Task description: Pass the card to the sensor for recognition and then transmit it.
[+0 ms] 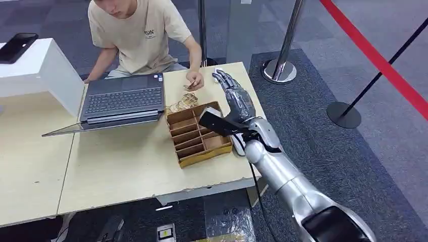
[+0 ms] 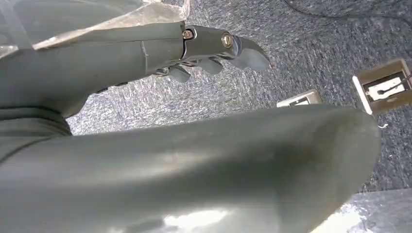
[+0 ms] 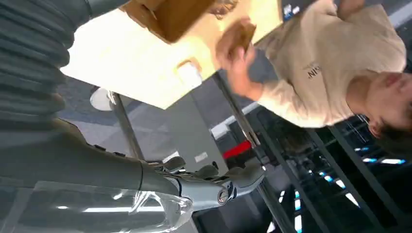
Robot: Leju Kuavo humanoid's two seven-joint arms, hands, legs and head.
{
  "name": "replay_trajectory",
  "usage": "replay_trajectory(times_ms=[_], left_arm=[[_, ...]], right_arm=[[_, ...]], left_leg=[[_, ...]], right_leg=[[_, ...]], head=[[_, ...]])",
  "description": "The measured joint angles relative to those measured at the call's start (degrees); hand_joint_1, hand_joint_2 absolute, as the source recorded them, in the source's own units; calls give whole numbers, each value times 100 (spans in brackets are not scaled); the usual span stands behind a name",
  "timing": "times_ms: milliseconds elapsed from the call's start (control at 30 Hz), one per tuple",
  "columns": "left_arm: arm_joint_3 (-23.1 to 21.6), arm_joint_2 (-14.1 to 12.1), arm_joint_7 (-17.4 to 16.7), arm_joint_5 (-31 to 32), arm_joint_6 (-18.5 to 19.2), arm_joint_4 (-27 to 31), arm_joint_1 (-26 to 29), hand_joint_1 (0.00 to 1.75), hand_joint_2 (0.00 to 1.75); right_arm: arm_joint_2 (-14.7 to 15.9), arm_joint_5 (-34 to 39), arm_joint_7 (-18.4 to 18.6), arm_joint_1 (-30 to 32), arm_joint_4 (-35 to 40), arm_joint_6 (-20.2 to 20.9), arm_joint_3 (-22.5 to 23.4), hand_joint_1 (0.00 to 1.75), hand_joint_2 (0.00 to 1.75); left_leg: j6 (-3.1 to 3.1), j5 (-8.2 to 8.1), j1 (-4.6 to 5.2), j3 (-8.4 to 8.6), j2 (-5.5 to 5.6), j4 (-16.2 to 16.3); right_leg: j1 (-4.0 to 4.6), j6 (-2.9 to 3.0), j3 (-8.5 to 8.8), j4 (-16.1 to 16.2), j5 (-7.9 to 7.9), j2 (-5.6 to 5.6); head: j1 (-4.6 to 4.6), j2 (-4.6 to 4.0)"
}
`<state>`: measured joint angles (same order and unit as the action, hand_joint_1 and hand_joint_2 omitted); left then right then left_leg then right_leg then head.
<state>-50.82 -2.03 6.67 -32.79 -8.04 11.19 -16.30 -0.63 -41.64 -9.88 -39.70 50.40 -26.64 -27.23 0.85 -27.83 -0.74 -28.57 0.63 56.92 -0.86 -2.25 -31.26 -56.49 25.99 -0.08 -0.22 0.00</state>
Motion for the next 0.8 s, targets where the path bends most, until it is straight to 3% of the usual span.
replay_trajectory(times_ms=[333, 400, 600, 700, 733, 767, 800], left_arm=[[0, 0, 0, 7, 0, 0, -1, 0, 0], [0, 0, 0, 7, 0, 0, -2, 0, 0], [0, -2, 0, 7, 2, 0, -2, 0, 0], [2, -2, 0, 7, 0, 0, -2, 0, 0], [2, -2, 0, 7, 0, 0, -3, 0, 0], [0, -2, 0, 7, 0, 0, -2, 0, 0], [2, -2, 0, 7, 0, 0, -3, 0, 0]], right_arm=[[4, -160, 20, 97, -195, -11, -92, 7, 175], [4, -160, 20, 99, -214, -9, -94, 16, 175], [4, -160, 20, 100, -216, -9, -96, 16, 175], [7, -160, 22, 109, -240, -9, -103, 37, 175], [11, -160, 24, 118, -249, -6, -109, 72, 175], [15, -157, 24, 135, -269, -7, -114, 79, 175], [22, -159, 24, 156, -275, -6, -116, 73, 175]], left_leg=[[0, 0, 0, 2, -1, 0], [0, 0, 0, 2, -1, 0], [0, 0, 0, 2, -1, 0], [0, 0, 0, 2, -1, 0], [0, 0, 0, 3, -1, 0], [0, 0, 0, 2, 0, 0], [0, 0, 0, 2, -1, 0]], right_leg=[[0, 0, 0, 0, 0, 0], [0, 0, 0, 0, 0, 0], [0, 0, 0, 0, 0, 0], [0, 0, 0, 0, 0, 0], [0, 0, 0, 0, 0, 0], [0, 0, 0, 0, 0, 0], [0, 0, 0, 0, 0, 0]], head=[[0, 0], [0, 0], [-2, 0], [-2, 0], [0, 0], [0, 0], [0, 0]])
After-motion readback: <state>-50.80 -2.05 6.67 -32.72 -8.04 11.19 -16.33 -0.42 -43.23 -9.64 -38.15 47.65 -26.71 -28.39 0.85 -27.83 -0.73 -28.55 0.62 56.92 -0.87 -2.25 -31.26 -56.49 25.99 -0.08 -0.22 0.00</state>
